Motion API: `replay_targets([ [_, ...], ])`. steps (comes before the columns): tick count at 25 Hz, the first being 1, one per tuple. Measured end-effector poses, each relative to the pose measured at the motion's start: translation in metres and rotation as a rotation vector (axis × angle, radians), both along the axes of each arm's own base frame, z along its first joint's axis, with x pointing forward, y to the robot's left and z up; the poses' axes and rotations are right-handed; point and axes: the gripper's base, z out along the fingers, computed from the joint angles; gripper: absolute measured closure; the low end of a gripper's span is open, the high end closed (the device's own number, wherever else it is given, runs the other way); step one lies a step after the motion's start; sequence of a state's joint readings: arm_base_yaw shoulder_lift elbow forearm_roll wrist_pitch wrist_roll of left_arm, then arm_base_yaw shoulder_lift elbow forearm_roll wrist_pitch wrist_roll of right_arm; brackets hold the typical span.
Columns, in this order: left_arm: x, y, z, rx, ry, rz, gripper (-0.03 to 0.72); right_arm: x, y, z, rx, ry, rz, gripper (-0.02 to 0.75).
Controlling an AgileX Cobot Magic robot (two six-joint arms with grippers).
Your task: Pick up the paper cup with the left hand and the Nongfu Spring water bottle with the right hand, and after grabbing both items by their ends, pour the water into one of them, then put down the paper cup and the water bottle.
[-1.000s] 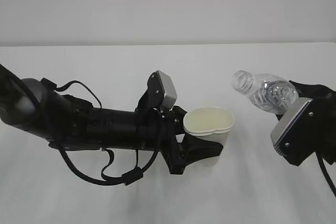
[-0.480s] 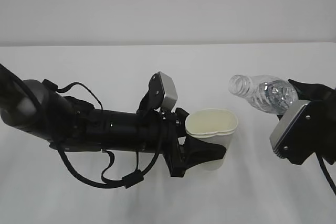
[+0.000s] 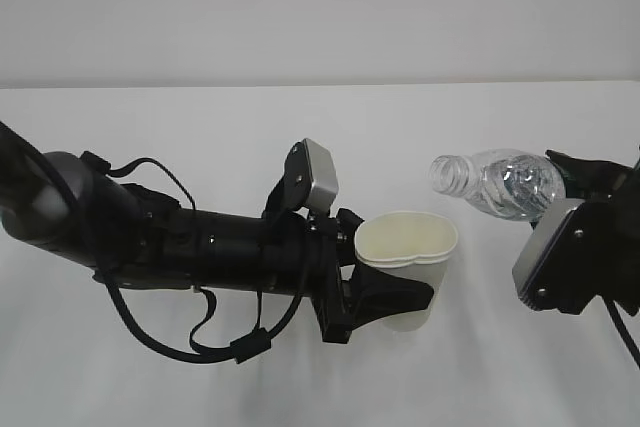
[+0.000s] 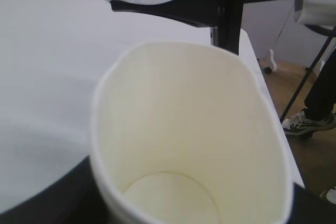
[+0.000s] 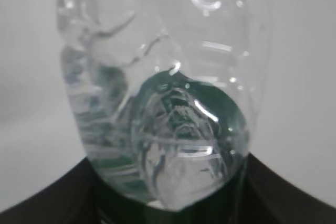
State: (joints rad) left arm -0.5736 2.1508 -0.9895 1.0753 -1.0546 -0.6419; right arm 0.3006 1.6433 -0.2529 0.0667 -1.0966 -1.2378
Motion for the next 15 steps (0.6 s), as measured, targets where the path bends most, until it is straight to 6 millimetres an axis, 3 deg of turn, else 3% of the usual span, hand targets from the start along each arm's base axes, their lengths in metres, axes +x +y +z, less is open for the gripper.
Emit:
replay_targets([
  [15, -0.0005, 0.0, 0.0, 0.0, 0.001, -0.006, 0.244, 0.0, 0.0003, 0.0004, -0.046, -0.016, 0.013, 0.327],
])
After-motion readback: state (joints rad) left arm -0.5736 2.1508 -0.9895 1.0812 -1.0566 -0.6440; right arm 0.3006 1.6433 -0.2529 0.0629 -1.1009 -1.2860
